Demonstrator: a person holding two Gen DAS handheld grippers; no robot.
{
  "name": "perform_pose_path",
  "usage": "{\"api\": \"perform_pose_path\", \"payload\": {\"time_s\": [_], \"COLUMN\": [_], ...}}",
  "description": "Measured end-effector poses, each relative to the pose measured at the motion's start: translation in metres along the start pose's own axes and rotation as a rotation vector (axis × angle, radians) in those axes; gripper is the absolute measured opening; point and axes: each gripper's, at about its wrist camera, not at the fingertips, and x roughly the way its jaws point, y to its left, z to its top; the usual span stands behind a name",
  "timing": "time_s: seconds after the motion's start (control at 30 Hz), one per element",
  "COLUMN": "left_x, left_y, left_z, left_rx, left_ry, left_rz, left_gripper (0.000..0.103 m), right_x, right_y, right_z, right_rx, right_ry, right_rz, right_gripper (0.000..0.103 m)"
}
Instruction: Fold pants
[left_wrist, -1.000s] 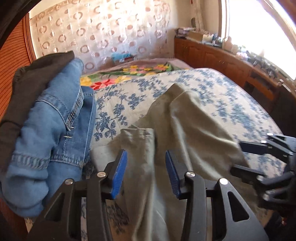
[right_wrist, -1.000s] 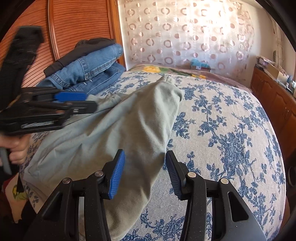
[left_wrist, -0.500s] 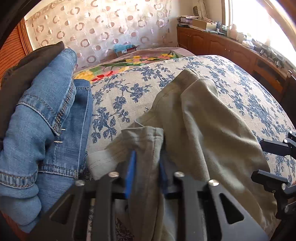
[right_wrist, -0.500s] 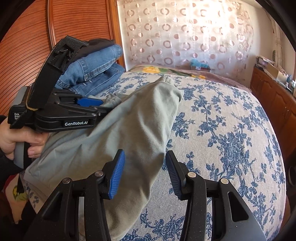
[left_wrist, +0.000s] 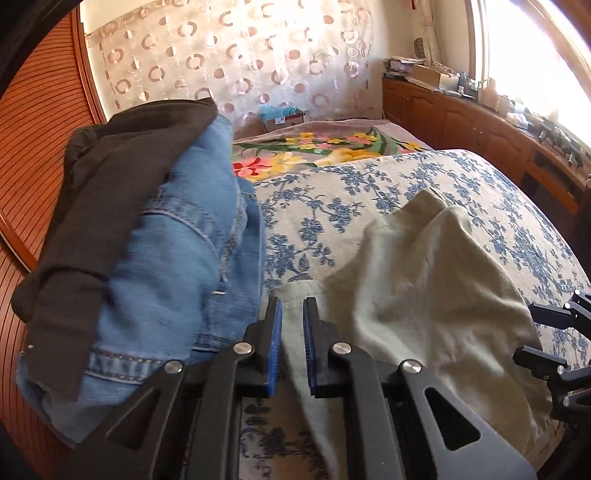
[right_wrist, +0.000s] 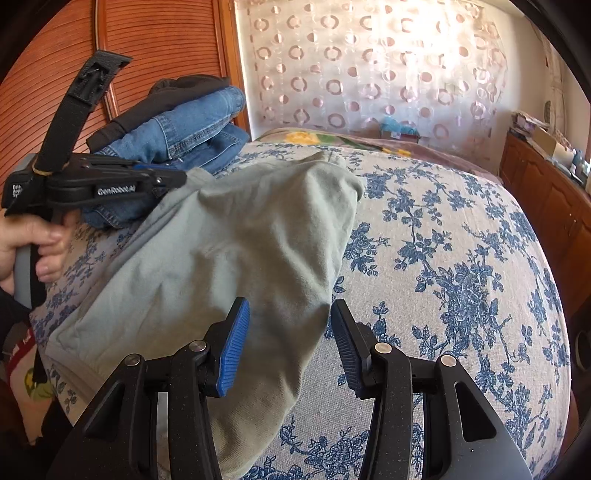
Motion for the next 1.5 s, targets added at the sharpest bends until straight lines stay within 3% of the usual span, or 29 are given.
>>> {"api": "perform_pose_path", "payload": {"time_s": [0.2, 0.47, 0.67, 0.93, 1.03, 1.2, 1.27, 1.5], "left_x": [-0.002, 0.009, 0.017, 0.014, 0.008, -0.013, -0.025, -0.054], "left_y": [0.004, -0.002, -0.006, -0.01, -0.006, -0.004, -0.003, 0.001], "left_z": [-0.006, -0.018, -0.031, -0.04, -0.041, -0.048, -0.053, -0.064], "left_rx": [-0.018, -0.015, -0.025, -0.011, -0.042, -0.063, -0.07, -0.086], "left_ry": [-0.004, 0.045, 0.069, 0.018, -0.004, -0.072, -0.119, -0.181], "left_rz": [-0.01, -0.064, -0.061, -0.046, -0.077, -0.095, -0.085, -0.089], "left_gripper": [0.009, 0.035, 0.036, 0.038, 0.038, 0.049, 0.068, 0.068], "right_x": [0.0, 0.0, 0.001, 0.002, 0.002, -0.001, -0.003, -0.007], "right_y": [0.0, 0.0, -0.001, -0.002, -0.004, -0.007, -0.009, -0.015], "right_z": [0.0, 0.001, -0.001, -0.001, -0.001, 0.002, 0.004, 0.017], "right_rx": [0.0, 0.0, 0.003, 0.009, 0.015, 0.025, 0.029, 0.018], "right_ry": [0.0, 0.0, 0.0, 0.003, 0.006, 0.009, 0.009, 0.006], "right_rz": [0.0, -0.001, 0.0, 0.003, 0.003, 0.0, -0.004, -0.035], "right_gripper": [0.046, 0.046, 0.046, 0.046, 0.046, 0.047, 0.047, 0.047]}}
